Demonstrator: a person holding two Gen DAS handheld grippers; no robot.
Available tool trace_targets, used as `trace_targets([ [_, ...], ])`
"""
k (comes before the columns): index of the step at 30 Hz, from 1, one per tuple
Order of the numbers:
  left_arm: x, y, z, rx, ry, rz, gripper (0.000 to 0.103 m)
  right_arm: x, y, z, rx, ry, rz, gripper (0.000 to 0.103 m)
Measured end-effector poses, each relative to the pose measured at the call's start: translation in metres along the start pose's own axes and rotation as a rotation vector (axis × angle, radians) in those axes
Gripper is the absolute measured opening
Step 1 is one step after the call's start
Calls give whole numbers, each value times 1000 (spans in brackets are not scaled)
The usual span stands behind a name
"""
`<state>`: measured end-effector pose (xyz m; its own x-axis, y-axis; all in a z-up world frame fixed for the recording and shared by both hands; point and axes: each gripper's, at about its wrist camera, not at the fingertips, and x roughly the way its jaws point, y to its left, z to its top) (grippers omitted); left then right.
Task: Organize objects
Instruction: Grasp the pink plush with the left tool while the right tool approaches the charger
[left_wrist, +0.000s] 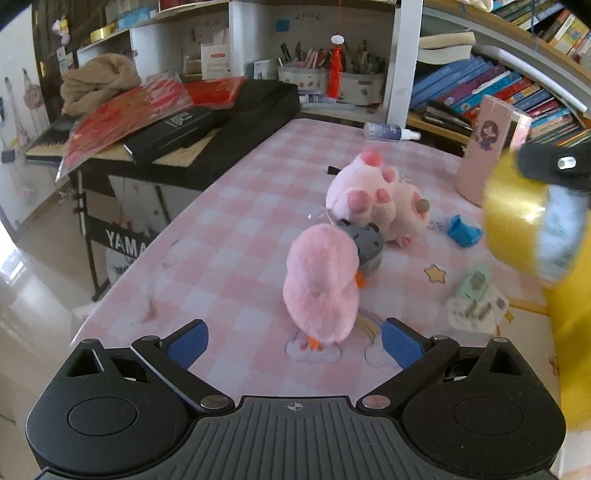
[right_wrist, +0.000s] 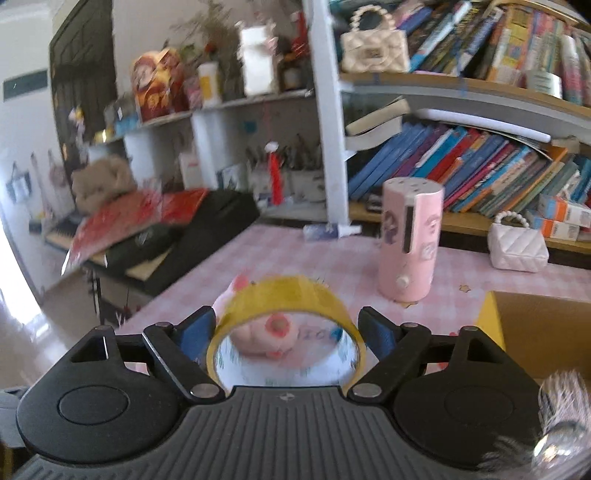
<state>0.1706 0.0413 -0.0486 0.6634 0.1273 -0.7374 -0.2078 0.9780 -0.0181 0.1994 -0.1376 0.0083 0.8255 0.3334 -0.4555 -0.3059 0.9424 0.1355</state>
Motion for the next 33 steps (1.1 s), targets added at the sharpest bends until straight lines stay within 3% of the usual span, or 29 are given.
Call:
trace_targets([
  [1, 4, -1, 3, -5, -4, -2, 100, -1, -4, 1, 11, -8, -4, 78],
  [3, 12, -4, 9, -16, -11, -6, 100, -3, -12, 4, 17, -25, -5, 30],
  [4, 18, -6, 11, -16, -10, -4, 99, -1, -15, 6, 23, -16, 1, 14],
  [7, 38, -11, 16, 3, 28, -8, 82, 11, -24, 4, 36, 81, -22, 21],
  [11, 58, -10, 14, -3, 91, -37, 48, 9, -29, -10, 44, 122, -54, 33],
  [17, 49, 0, 13, -60, 56, -59, 45, 5, -29, -16, 39, 134, -41, 71],
  [20, 34, 7, 16, -75, 12, -63, 45, 9, -20, -19, 14, 186, 2, 80],
  [26, 11, 26, 13, -136, -12, -66, 45, 24, 7, -39, -72, 316, 58, 81],
  [31, -1, 35, 7, -132, -11, -57, 45, 43, 30, -58, -194, 297, 6, 78],
  [32, -3, 37, 6, -133, -12, -57, 45, 48, 34, -60, -229, 290, -11, 74],
  [33, -6, 39, 5, -133, -14, -56, 45, 51, 37, -61, -249, 287, -18, 61],
])
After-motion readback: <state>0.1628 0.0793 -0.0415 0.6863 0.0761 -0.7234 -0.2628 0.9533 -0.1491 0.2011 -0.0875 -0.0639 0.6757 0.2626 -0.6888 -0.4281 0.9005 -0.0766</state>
